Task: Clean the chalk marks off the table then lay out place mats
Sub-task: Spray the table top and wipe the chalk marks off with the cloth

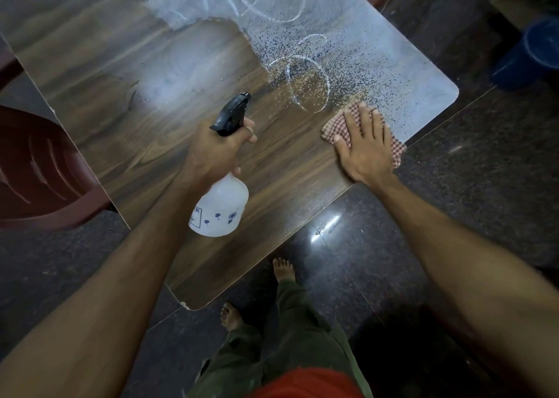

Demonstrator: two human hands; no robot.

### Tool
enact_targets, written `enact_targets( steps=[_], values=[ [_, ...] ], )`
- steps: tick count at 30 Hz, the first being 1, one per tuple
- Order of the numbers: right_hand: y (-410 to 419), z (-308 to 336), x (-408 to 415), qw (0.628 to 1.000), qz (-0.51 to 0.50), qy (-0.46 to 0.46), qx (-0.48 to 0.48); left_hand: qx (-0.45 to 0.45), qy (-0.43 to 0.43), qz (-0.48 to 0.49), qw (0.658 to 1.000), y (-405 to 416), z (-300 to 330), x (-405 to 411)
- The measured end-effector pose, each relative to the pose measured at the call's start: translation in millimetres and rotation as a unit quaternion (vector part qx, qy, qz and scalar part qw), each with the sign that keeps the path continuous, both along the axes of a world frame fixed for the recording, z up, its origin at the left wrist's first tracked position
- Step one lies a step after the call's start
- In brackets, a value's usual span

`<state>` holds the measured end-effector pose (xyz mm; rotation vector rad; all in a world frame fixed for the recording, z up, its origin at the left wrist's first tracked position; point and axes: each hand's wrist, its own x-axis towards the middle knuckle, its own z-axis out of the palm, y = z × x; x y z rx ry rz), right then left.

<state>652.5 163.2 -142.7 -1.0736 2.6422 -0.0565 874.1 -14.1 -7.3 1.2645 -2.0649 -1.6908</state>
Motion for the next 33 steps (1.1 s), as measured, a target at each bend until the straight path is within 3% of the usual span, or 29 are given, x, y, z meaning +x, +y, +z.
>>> enact_targets(
  steps=[4,11,20,24,29,33],
  values=[
    [-32,-3,11,1.0,-0.01,0.015,-0.005,-0.013,-0.002,0.008,1.0,-3,2,-6],
    [0,2,57,0.988,0.154,-0.012,-0.002,-0.02,0.001,0.007,1.0,2,11,-14],
    [-25,9,-43,0.999,-0.013,-0.003,-0.032,-0.024,-0.001,0.008,1.0,2,3,-15],
    [-54,7,-23,0.999,0.028,0.0,-0.021,-0.023,-0.002,0.006,1.0,3,2,-17],
    [-31,3,30,0.99,0.136,0.0,-0.021,-0.014,-0.007,0.005,1.0,4,4,-22],
    [-5,0,10,0.992,0.126,0.004,-0.004,-0.002,-0.012,0.012,1.0,-3,2,-21]
  ],
)
